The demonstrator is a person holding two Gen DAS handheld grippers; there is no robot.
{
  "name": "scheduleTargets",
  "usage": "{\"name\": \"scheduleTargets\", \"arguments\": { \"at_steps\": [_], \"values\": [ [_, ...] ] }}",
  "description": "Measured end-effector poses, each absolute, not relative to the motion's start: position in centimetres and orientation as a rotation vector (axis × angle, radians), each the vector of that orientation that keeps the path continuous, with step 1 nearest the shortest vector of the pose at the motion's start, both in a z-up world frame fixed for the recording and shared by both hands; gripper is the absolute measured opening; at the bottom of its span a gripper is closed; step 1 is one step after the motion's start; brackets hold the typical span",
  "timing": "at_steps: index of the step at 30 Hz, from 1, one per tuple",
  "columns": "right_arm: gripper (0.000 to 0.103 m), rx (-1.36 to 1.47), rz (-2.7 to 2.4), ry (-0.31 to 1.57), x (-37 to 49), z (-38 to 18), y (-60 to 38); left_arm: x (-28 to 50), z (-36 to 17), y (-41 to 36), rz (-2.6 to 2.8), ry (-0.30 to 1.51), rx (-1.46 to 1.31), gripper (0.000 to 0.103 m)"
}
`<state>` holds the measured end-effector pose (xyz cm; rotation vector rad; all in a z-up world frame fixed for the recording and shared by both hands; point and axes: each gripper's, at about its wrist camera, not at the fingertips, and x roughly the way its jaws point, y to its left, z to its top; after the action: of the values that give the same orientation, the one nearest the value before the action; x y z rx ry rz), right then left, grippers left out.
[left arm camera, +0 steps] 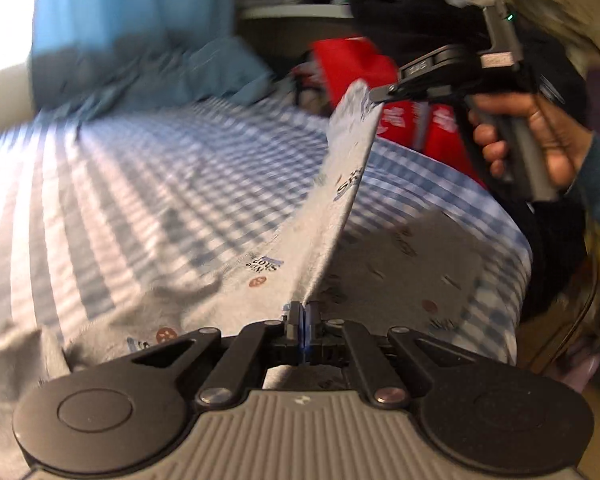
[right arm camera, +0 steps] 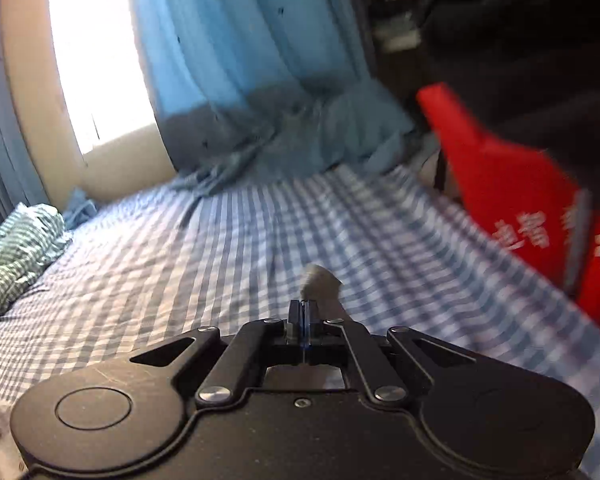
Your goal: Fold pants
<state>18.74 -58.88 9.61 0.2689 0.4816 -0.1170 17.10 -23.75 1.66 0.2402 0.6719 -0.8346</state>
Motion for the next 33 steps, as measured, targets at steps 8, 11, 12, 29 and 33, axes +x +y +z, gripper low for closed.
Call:
{"name": "scheduleTargets", "arguments": {
  "at_steps": [8,11,12,29,33],
  "values": [
    [0.0,0.408,-0.244,0.531,6.2,-0.2,-62.8,11.6,-3.0,-26.0,-0.857,0.685,0.467,0.0],
    [0.0,0.514,-0.261,0.538,3.8,-3.8,-63.2,10.6,-4.2,-26.2,-0.832,0.685,0.508,0.0],
    [0.0,0.537,-0.256,0.525,3.3,-4.4,-63.2,10.4,-4.2,-26.4,-0.824,0.678,0.519,0.0],
    [0.002,0.584,-0.32,0.36,4.4,-1.1,-65.5,9.4,-2.5,-27.3,-0.747,0.612,0.516,0.0],
    [0.002,0.555,-0.357,0.375,3.0,-1.8,-66.3,9.0,-3.3,-28.3,-0.773,0.617,0.569,0.0]
  ]
}}
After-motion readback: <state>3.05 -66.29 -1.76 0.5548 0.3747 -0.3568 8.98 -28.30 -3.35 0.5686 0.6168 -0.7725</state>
